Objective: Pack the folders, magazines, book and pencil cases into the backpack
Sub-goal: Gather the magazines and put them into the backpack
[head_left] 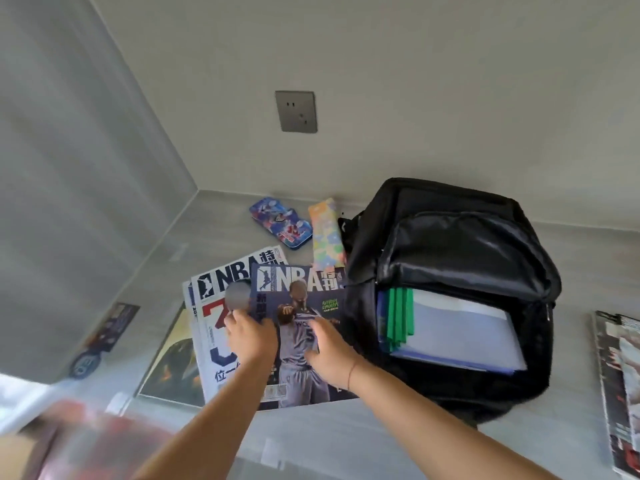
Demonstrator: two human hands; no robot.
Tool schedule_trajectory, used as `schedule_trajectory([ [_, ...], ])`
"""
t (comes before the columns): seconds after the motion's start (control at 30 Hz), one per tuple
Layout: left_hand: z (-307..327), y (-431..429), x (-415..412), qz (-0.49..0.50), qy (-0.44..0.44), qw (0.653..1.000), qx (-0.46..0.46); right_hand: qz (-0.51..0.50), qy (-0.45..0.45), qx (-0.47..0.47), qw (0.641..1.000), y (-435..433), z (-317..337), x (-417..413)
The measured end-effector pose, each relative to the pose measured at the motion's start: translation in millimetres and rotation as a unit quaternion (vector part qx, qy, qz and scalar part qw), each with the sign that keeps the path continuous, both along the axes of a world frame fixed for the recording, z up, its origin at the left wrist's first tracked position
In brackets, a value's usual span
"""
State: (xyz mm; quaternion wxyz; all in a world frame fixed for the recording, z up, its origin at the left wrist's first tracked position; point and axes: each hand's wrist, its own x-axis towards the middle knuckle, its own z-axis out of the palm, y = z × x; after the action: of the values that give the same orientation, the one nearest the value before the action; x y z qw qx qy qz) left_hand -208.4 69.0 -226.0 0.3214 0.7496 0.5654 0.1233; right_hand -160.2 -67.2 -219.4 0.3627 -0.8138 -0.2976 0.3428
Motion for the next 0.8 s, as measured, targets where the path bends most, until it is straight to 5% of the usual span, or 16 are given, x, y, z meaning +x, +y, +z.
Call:
schedule_trajectory([
  [0.13,-5,27,-14,0.034,0.031,0.999,-0.016,-0.114,0.005,-0.144,0.983,12,-22,11],
  [0.43,-8,91,-34,0.181,-0.030,0.969,-0.163,-0.376,0.073,-0.088,0.919,45,-33,34],
  [0.6,-19,119,-46,0.224,-0.126,0.935,-0.244,-0.406,0.113,-0.038,0.906,61,-34,34],
  [0.8,0,134,-50,0.192,-0.186,0.915,-0.303,-0.332,0.148,-0.015,0.932,91,-60,34],
])
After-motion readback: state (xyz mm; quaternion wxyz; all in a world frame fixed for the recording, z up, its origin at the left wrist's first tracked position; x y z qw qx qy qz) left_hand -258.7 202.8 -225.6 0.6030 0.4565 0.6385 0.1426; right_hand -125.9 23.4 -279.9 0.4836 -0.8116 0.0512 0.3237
